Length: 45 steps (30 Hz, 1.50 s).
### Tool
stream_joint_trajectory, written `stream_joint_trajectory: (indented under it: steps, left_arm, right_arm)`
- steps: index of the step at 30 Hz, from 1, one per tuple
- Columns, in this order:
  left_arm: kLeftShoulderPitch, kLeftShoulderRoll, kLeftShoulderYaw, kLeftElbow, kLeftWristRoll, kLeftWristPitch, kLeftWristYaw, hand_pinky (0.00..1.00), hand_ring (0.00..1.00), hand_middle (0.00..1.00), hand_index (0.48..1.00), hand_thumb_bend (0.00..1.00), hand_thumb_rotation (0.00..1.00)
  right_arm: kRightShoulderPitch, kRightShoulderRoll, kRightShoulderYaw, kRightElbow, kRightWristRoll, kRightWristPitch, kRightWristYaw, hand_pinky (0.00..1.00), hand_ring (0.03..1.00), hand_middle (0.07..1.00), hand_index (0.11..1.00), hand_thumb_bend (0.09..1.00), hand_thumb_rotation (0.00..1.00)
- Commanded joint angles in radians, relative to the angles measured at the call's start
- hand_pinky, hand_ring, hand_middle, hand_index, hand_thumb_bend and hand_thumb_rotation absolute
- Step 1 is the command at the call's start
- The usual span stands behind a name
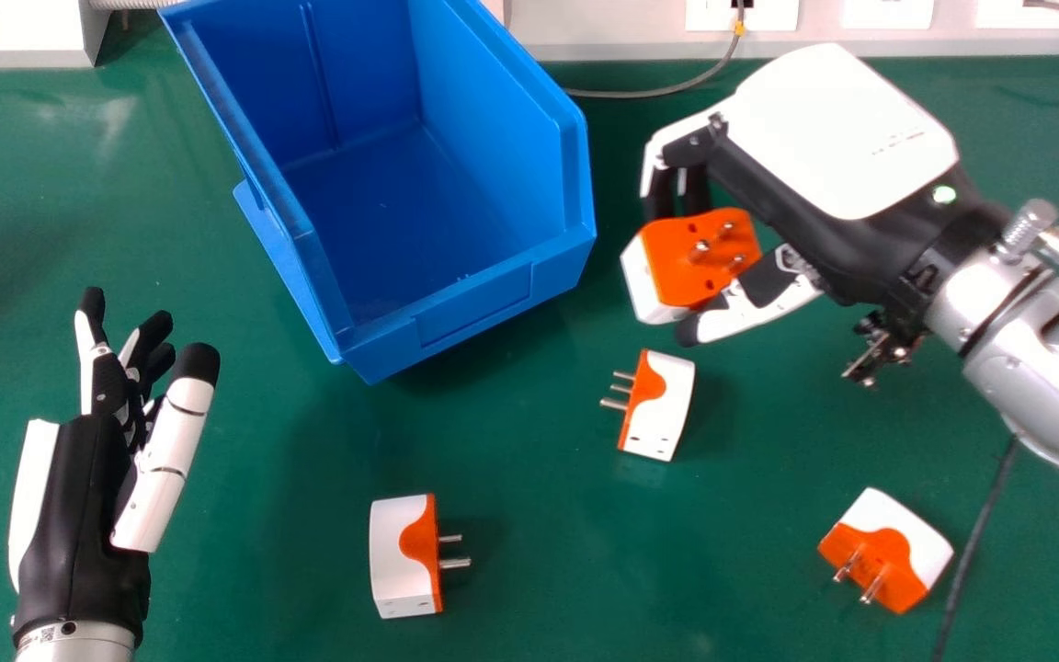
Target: Pick all objects and put in blue box
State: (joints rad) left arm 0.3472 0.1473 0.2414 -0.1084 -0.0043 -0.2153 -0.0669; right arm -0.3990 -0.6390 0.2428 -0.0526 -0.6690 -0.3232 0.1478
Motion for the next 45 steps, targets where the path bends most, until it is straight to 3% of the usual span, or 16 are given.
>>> stream_joint_trajectory:
  steps: [1,8,18,30,36,41,45]
  left_arm:
    - [-0.009,0.001,-0.005,-0.015,0.004,-0.006,0.007,0.88,0.94,0.95,0.972,0.62,0.82]
    - [-0.019,0.0,-0.012,-0.01,0.008,-0.002,0.01,0.87,0.95,0.95,0.972,0.61,0.82]
    - [-0.027,-0.006,-0.021,-0.011,0.006,0.008,0.018,0.87,0.95,0.95,0.971,0.59,0.82]
    - [-0.022,-0.018,-0.037,-0.022,0.018,0.007,0.035,0.88,0.95,0.95,0.972,0.6,0.82]
    - [-0.012,-0.025,-0.046,-0.034,0.017,0.006,0.039,0.88,0.95,0.95,0.972,0.61,0.83]
    - [-0.004,-0.028,-0.05,-0.041,0.014,0.003,0.04,0.88,0.95,0.95,0.973,0.62,0.83]
    - [-0.002,-0.032,-0.052,-0.039,0.011,0.0,0.043,0.88,0.95,0.95,0.973,0.62,0.83]
  right_arm:
    - [-0.012,0.03,-0.005,-0.047,0.048,-0.014,0.02,0.04,0.089,0.158,0.469,0.491,0.15]
    - [-0.033,0.131,0.038,-0.016,0.065,-0.022,0.061,0.03,0.075,0.141,0.469,0.491,0.14]
    - [-0.21,0.335,0.139,0.242,-0.016,-0.003,-0.001,0.04,0.079,0.145,0.469,0.49,0.14]
    - [-0.474,0.466,0.212,0.592,-0.107,0.026,-0.135,0.04,0.078,0.144,0.469,0.49,0.14]
    - [-0.631,0.517,0.247,0.801,-0.133,0.045,-0.188,0.06,0.103,0.191,0.47,0.49,0.14]
    - [-0.739,0.562,0.277,0.956,-0.147,0.07,-0.237,0.16,0.211,0.303,0.474,0.49,0.14]
    - [-0.831,0.611,0.299,1.091,-0.163,0.108,-0.288,0.17,0.218,0.306,0.473,0.49,0.14]
